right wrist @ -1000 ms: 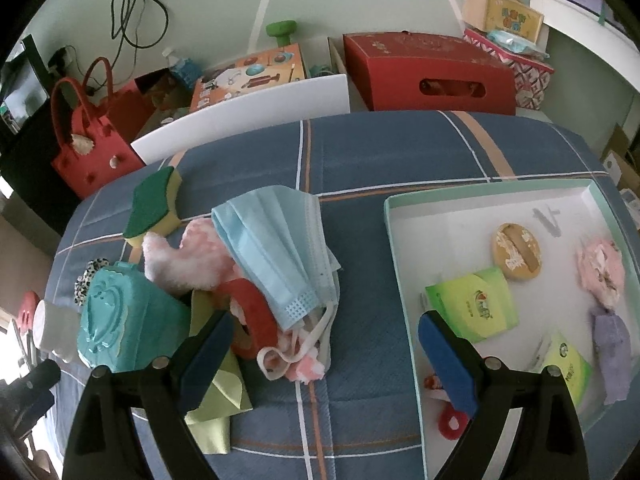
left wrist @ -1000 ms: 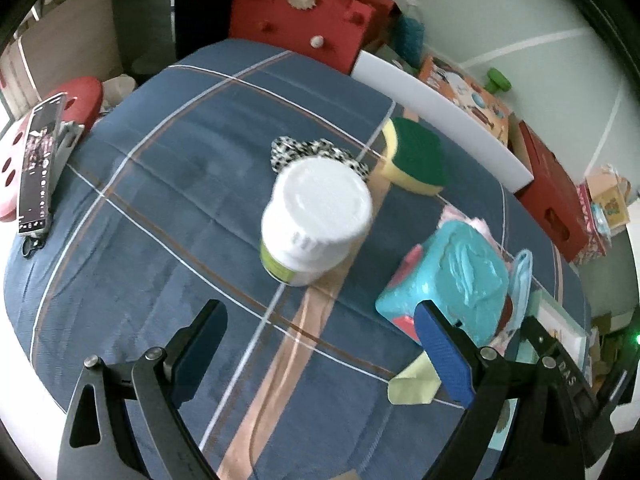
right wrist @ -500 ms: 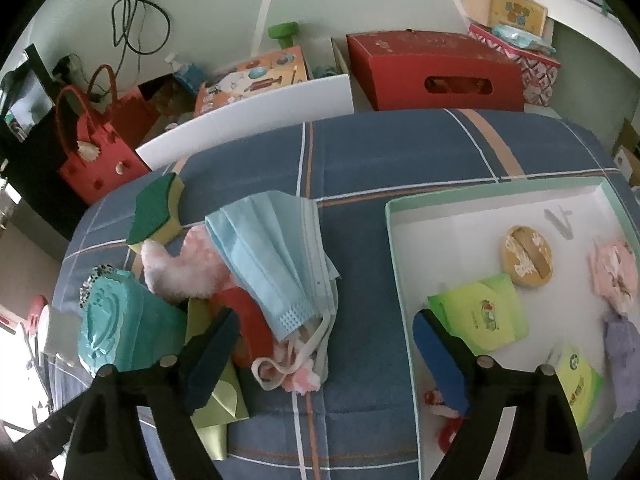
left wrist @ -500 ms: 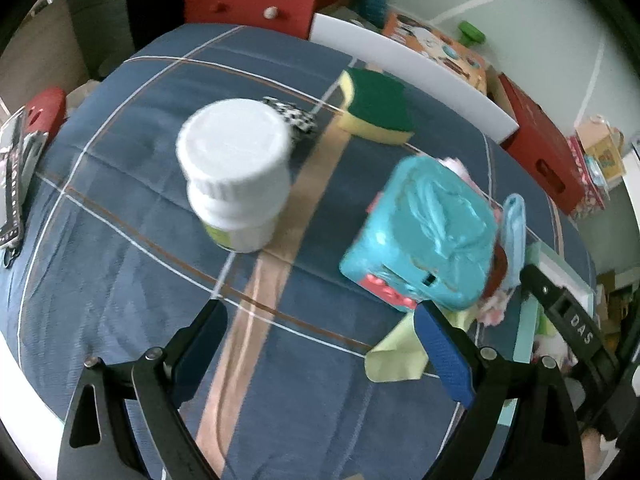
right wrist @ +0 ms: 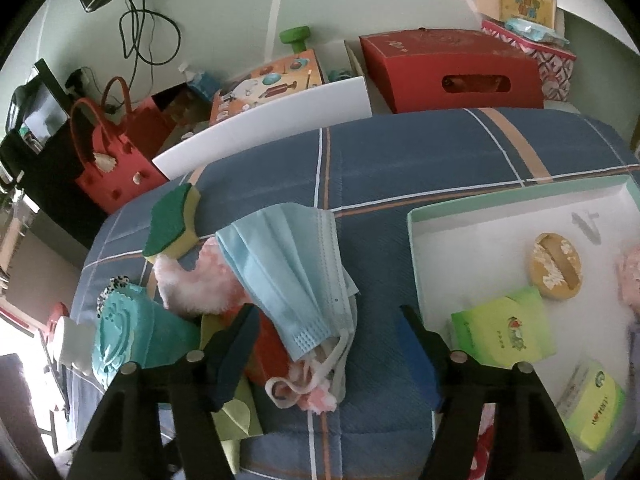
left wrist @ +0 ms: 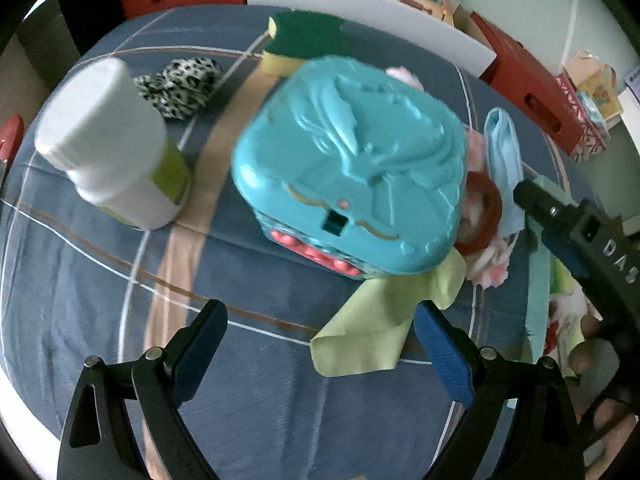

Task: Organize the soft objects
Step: 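Grasp the yellow-green cloth with the left tool while the right tool grasps the blue face mask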

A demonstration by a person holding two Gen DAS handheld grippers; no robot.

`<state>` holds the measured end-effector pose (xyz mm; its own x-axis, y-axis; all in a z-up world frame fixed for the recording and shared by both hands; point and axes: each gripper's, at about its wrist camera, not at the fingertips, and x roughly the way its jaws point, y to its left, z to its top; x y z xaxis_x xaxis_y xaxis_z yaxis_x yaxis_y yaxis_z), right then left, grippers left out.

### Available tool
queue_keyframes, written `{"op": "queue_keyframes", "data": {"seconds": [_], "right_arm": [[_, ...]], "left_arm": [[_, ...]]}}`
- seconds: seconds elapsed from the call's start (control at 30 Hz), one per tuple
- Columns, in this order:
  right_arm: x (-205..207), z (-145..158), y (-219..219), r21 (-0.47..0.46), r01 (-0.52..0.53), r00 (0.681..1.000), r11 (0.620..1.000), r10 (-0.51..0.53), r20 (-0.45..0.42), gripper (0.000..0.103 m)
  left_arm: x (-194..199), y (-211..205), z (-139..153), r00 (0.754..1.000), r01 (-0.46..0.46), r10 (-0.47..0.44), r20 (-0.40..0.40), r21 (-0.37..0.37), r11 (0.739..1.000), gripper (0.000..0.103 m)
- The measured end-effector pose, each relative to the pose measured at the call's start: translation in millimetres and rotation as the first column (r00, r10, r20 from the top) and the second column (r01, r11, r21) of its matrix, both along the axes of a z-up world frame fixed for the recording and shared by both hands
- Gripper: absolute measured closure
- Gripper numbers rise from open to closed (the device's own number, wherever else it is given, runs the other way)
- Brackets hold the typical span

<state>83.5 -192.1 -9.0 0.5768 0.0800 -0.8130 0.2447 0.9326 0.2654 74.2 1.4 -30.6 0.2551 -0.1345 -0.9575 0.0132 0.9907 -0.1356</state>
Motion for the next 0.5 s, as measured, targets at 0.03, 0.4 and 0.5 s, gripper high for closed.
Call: {"op": "queue_keyframes", "data": {"seconds": [0.03, 0.4, 0.5], "right_arm": [[0.3, -0.4, -0.4, 0.005, -0.001, 1.0, 1.0, 0.001, 0.001, 0.037], [10.0, -10.9, 0.7, 0.059, -0.032, 0.999, 0.998, 0.032, 0.006, 0.044], [11.7, -14.0, -0.8, 0.071, -0.028, 1.0, 0.997, 0.028, 0.004, 0.051]], "left_arm": [[0.7, -0.8, -2.1, 1.0, -0.001, 0.001, -0.004, -0.002, 1.0, 0.008], [8.9, -14.3, -15.6, 1.0, -0.014, 0.014, -0.001, -0.027, 1.0, 0.009], [11.0, -19.4, -19.7, 1.0, -0.01, 0.01, -0.006, -0.015, 1.0, 0.009]]}}
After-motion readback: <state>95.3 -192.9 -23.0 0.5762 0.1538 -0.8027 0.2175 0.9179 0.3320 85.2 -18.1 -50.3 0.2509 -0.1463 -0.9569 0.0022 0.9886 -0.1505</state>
